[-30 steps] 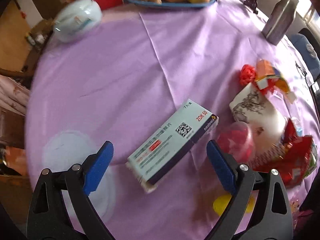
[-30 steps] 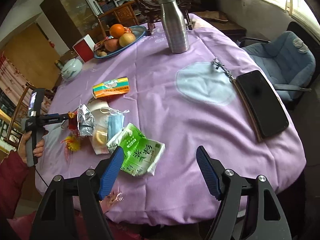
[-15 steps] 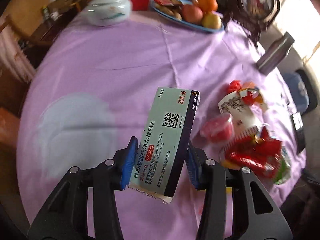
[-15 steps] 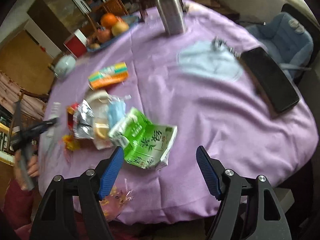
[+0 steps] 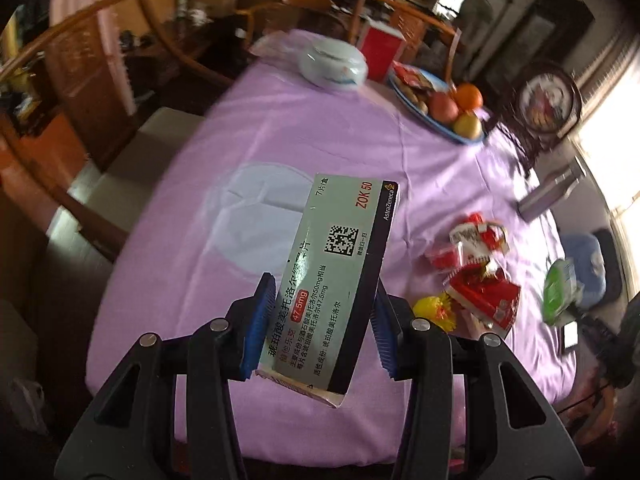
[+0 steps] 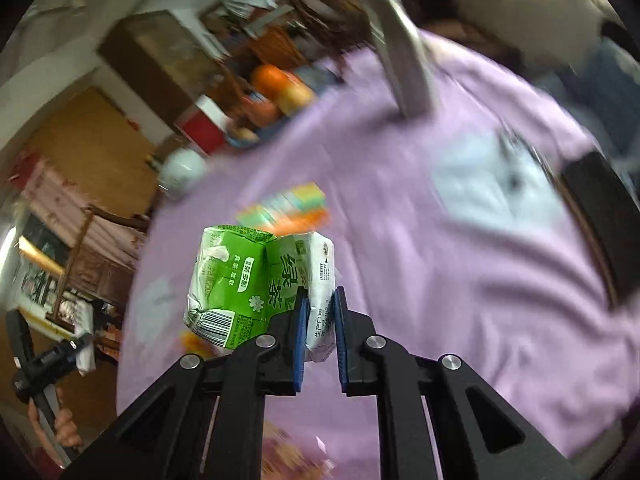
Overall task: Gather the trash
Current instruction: 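Carry both items to the red wastebasket and open the left tool over it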
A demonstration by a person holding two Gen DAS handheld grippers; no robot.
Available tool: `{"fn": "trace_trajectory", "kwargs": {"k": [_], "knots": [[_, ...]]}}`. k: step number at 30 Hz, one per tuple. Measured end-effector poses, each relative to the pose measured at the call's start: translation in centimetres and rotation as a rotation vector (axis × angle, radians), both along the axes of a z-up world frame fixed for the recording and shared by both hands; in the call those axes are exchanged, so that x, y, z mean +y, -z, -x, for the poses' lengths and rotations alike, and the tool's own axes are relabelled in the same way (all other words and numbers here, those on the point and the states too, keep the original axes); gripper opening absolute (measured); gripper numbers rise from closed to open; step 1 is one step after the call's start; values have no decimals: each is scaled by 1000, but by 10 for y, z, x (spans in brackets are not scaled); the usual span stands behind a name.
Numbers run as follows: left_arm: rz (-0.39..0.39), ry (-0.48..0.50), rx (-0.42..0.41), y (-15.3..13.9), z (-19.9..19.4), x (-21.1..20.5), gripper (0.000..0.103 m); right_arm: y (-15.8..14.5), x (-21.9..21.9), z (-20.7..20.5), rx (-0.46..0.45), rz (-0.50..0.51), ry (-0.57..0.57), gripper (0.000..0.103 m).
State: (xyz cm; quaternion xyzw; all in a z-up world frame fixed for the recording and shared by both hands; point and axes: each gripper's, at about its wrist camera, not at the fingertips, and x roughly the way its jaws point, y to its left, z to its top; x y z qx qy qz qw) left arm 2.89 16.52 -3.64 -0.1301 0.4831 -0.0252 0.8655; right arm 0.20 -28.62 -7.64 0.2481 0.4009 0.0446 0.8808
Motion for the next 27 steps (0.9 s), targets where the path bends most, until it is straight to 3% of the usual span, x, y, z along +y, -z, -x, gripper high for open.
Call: {"fn": "trace_trajectory", "kwargs": {"k": [5, 9, 17, 24, 26, 27], "knots": [[25, -155, -29, -11, 35, 25, 46, -37, 43, -46, -78, 4, -240, 13], [19, -318, -3, -5, 81, 58, 46, -41, 101, -67, -78, -13, -450, 13], [61, -659, 111, 36, 200, 143, 47, -39, 223, -59, -50, -54, -743, 13], [99, -775, 203, 73, 250, 181, 48, -45, 298, -34, -31, -11, -898, 13], [114, -795, 233, 83, 258, 188, 57, -48, 313, -28, -26, 1, -927, 13], [113, -820, 264, 89, 264, 194, 69, -50, 319, -23, -24, 5, -938, 13]]}}
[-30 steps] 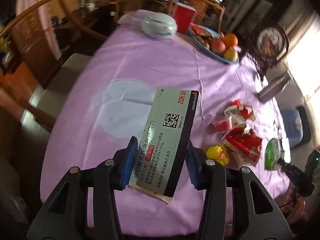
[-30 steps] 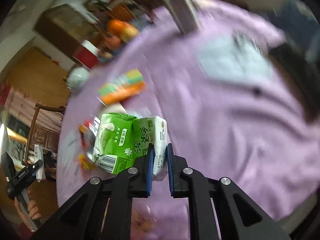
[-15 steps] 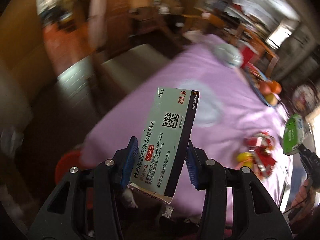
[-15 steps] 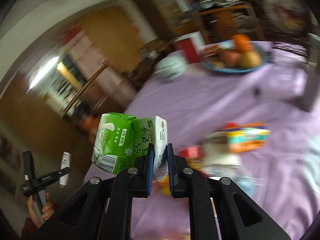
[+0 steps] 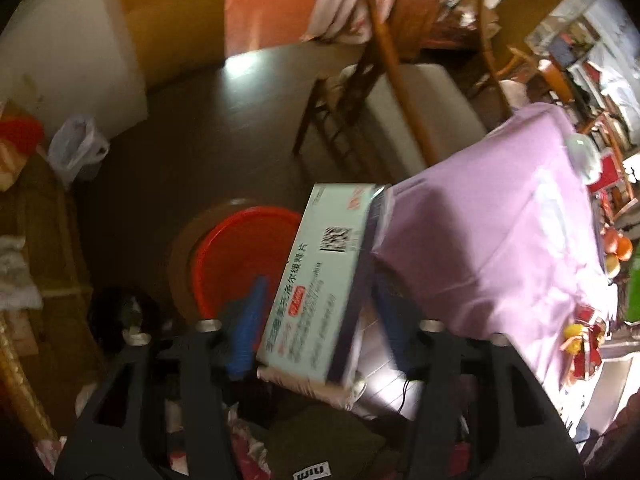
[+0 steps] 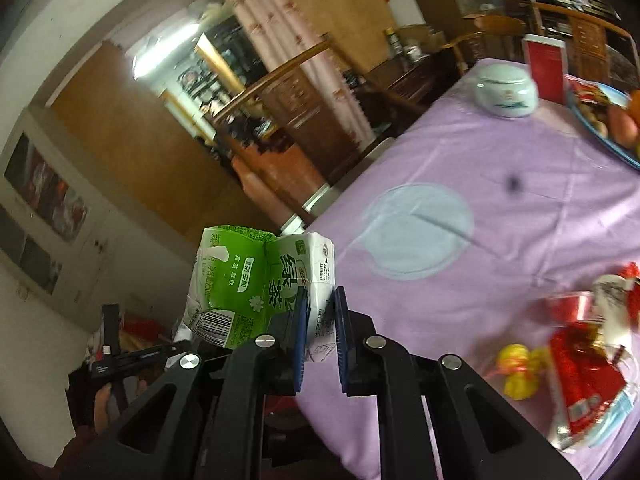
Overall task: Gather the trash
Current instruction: 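Carry both items to the red wastebasket and open the left tool over it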
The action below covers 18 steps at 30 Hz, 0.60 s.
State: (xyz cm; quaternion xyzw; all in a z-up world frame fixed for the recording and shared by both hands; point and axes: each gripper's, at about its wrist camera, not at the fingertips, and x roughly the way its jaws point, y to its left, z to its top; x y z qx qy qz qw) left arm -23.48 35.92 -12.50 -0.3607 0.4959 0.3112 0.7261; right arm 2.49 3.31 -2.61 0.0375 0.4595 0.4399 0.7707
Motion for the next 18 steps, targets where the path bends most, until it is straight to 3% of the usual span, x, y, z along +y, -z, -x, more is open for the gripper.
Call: {"fn": "trace_trajectory", "kwargs": {"k": [1, 3, 18], "knots": [[-4, -16, 14, 0, 2, 2, 77, -1, 10, 4, 0, 8, -19, 13], [-7, -41, 15, 0, 12, 9, 79, -2, 25, 9, -3, 18, -48, 13], [-34, -182, -60, -23, 74, 29, 83, -6, 163, 91, -43, 95, -449, 13]]}}
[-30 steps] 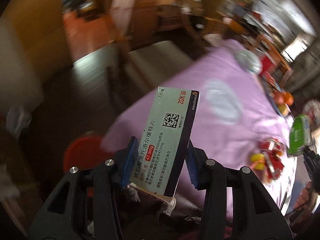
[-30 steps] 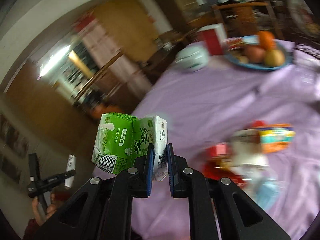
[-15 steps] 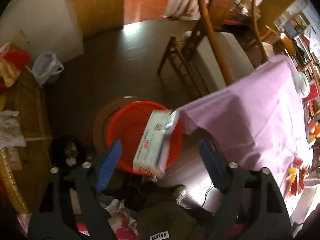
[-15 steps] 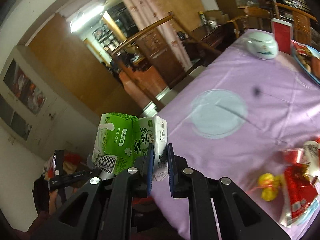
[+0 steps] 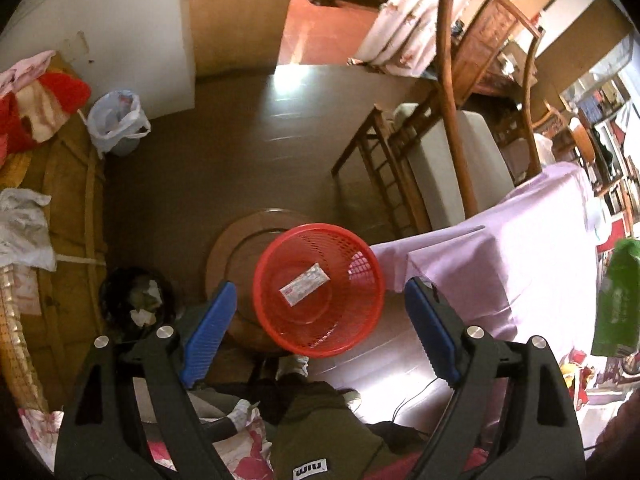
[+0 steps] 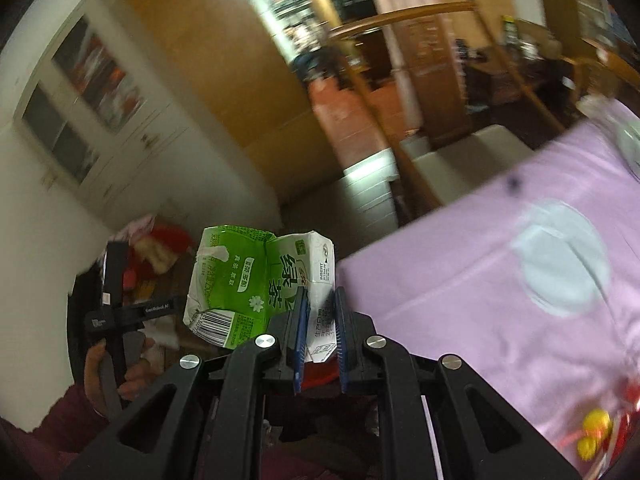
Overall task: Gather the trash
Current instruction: 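Carry both items to the red wastebasket and open the left tool over it, then open the right tool to drop the green packet into the basket, then return to the table and grasp the clear patterned snack bag with the right tool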
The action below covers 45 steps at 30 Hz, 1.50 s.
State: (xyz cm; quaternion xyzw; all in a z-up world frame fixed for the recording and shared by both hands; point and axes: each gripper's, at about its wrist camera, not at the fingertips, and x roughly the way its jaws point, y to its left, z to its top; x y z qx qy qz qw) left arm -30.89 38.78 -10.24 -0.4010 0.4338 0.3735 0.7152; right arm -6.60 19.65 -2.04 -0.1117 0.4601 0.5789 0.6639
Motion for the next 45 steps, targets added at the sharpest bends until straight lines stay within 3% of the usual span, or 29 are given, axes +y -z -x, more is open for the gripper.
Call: {"fn": "trace_trajectory", "kwargs": {"k": [4, 5, 6, 7, 14, 20, 26, 35, 45], "knots": [[-22, -30, 3, -7, 19, -3, 84, 4, 40, 22, 8, 17, -105, 16], [-26, -34, 4, -8, 24, -3, 84, 7, 48, 26, 17, 20, -120, 20], [-31, -38, 7, -9, 27, -4, 85, 9, 57, 29, 35, 23, -134, 32], [-38, -39, 13, -10, 30, -3, 86, 10, 63, 34, 38, 24, -137, 37], [-57, 9, 1, -15, 13, 1, 87, -3, 47, 22, -32, 15, -79, 39], [-87, 199, -1, -24, -56, -8, 87, -2, -5, -13, -51, 45, 81, 39], [-121, 426, 2, -32, -132, -43, 87, 3, -70, -46, -24, 48, 283, 39], [-189, 779, 26, -32, -226, -131, 87, 5, -176, -63, -28, 36, 559, 41], [-237, 1163, -1, -28, -300, -253, 87, 16, -304, -43, -18, 39, 930, 46]]}}
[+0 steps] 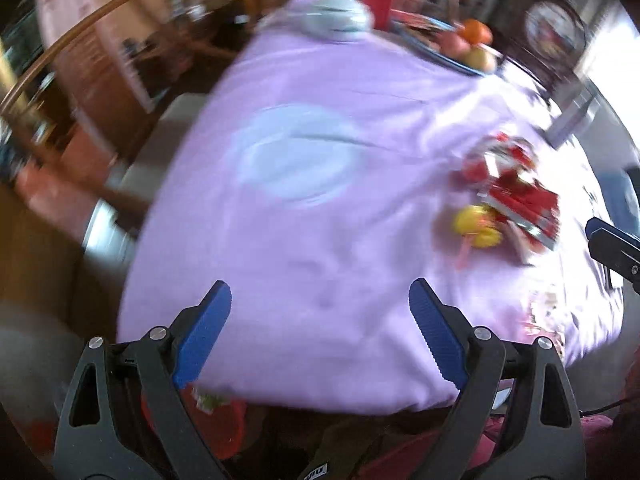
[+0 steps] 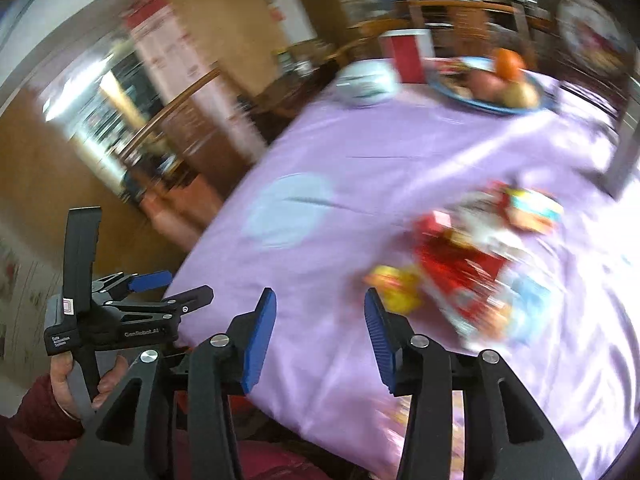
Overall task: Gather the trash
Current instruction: 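Return to the table and grasp the clear patterned snack bag with the right tool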
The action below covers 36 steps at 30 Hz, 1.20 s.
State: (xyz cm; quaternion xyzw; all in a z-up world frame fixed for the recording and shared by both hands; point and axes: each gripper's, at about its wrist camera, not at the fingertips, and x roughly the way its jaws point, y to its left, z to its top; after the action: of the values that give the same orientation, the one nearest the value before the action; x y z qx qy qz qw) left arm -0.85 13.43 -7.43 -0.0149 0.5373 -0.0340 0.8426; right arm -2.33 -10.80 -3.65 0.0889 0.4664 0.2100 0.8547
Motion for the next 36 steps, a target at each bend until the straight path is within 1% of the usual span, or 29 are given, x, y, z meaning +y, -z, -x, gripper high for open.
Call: {"fn": "trace_trajectory", "kwargs": {"k": [5, 6, 9, 12, 16, 18, 23, 28, 31, 33, 34, 35, 36], "knots": [[-5, 157, 14, 5, -19, -59, 88, 14, -55, 17, 28, 7, 160, 48], [-10, 200, 19, 8, -23, -75, 88, 17, -66, 22, 37, 12, 196, 50], [-19, 276, 29, 13, -28, -105, 88, 26, -89, 36, 63, 34, 263, 55], [-29, 339, 34, 18, -31, -131, 88, 38, -104, 45, 99, 62, 298, 61], [-49, 398, 43, 23, -35, -153, 88, 57, -113, 50, 165, 99, 290, 65], [-62, 412, 48, 25, -38, -160, 88, 69, -110, 49, 203, 114, 260, 70], [-81, 411, 65, 29, -41, -164, 88, 96, -97, 43, 267, 127, 173, 71], [-91, 371, 93, 34, -41, -150, 88, 110, -83, 33, 299, 127, 112, 72], [-87, 345, 105, 36, -42, -141, 88, 119, -78, 27, 315, 129, 87, 76], [-78, 334, 111, 37, -42, -136, 88, 130, -72, 21, 350, 145, 69, 77], [-71, 333, 115, 37, -42, -136, 88, 135, -69, 19, 354, 169, 63, 77], [-62, 335, 120, 38, -43, -135, 88, 136, -65, 19, 332, 184, 45, 68], [-57, 339, 124, 38, -43, -136, 88, 136, -61, 20, 308, 178, 22, 22]]}}
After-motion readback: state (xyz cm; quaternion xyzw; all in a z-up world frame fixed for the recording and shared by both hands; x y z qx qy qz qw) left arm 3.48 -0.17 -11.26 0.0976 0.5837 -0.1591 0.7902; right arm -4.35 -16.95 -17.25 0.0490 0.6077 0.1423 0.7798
